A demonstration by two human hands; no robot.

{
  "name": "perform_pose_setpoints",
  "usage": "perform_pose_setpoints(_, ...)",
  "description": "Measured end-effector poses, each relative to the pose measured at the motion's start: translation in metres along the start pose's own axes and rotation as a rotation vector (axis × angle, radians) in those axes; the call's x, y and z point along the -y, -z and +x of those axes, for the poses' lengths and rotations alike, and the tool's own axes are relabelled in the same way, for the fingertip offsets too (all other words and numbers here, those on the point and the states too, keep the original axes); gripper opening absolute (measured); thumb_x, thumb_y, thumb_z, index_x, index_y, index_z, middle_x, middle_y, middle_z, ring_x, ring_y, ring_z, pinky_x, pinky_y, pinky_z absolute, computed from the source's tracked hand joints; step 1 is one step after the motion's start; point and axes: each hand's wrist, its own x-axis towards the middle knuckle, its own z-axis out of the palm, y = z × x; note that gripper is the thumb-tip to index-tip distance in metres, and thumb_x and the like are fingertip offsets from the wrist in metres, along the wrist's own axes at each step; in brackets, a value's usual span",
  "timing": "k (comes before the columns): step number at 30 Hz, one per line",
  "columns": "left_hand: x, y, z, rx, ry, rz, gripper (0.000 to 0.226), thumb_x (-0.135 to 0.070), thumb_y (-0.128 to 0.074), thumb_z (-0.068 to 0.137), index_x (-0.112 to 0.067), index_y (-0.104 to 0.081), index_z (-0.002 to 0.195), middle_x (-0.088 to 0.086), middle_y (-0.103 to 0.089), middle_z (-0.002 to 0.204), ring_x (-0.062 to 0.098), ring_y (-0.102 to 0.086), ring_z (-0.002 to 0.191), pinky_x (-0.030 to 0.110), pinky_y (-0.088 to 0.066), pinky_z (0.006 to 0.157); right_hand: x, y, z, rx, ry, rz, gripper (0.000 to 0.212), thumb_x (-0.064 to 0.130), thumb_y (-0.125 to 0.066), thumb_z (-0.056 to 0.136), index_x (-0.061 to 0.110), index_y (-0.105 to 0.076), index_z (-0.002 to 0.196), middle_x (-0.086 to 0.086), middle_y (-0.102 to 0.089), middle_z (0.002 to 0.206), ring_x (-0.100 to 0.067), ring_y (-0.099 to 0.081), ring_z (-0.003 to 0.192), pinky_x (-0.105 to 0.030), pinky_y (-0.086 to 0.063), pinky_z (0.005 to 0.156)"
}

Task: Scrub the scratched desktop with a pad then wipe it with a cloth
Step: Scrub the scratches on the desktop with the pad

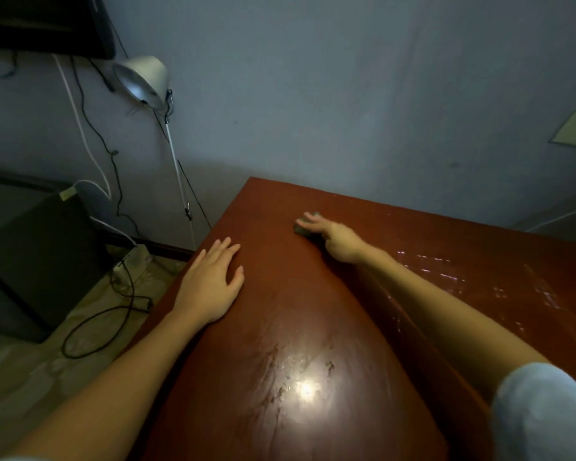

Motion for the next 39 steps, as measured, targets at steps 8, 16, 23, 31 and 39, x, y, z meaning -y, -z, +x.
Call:
perform_pose_setpoints(8, -0.013, 0.012, -0.024, -0.090, -0.053, -0.027, 0.045, -0.020, -0.041, 0.100, -0.019, -0.041, 0.144, -0.001, -0.027, 0.156, 0.012, -0.017, 0.146, 0.021, -0.007, 0.115, -0.025, 0.010, -0.099, -0.016, -0.036, 0.013, 0.084, -0.023, -0.028, 0.080, 0.031, -0.038, 0.144, 0.007, -0.020, 0.155, -0.010, -0.012, 0.144, -0.025, -0.010, 0.116)
perform_pose_setpoints(16, -0.026, 0.027, -0.088, 0.047, -0.034, -0.026, 0.051, -0.032, -0.034, 0.103, -0.020, -0.024, 0.151, -0.003, -0.009, 0.160, 0.010, -0.003, 0.147, 0.023, -0.009, 0.116, 0.041, -0.004, -0.072, -0.014, -0.110, -0.004, 0.080, -0.017, -0.031, 0.081, 0.028, -0.032, 0.147, -0.002, -0.014, 0.159, -0.022, -0.011, 0.147, -0.033, -0.018, 0.117)
perform_pose_setpoints(23, -0.024, 0.024, -0.124, 0.068, -0.021, 0.022, 0.052, -0.036, -0.029, 0.103, -0.021, -0.020, 0.152, -0.003, -0.009, 0.160, 0.010, -0.003, 0.147, 0.028, 0.003, 0.117, 0.086, -0.041, -0.165, 0.100, 0.283, 0.095, 0.079, -0.023, -0.030, 0.080, 0.024, -0.042, 0.143, 0.007, -0.024, 0.155, -0.004, -0.013, 0.142, -0.004, -0.003, 0.109)
perform_pose_setpoints(31, -0.019, 0.020, -0.123, 0.016, -0.019, -0.035, 0.050, -0.037, -0.032, 0.102, -0.025, -0.027, 0.150, -0.006, -0.016, 0.159, 0.006, -0.007, 0.146, 0.027, -0.001, 0.119, 0.025, -0.003, -0.145, -0.012, -0.113, -0.003, 0.084, -0.021, -0.025, 0.081, 0.033, -0.032, 0.145, 0.005, -0.014, 0.158, -0.017, -0.011, 0.147, -0.030, -0.013, 0.117)
perform_pose_setpoints(39, -0.018, 0.019, -0.123, 0.021, -0.014, -0.043, 0.049, -0.037, -0.033, 0.102, -0.024, -0.029, 0.150, -0.006, -0.017, 0.159, 0.007, -0.008, 0.146, 0.027, -0.002, 0.119, 0.097, -0.037, -0.122, 0.056, 0.127, 0.012, 0.079, -0.018, -0.030, 0.080, 0.025, -0.036, 0.146, 0.000, -0.018, 0.157, -0.014, -0.013, 0.145, -0.017, -0.008, 0.112)
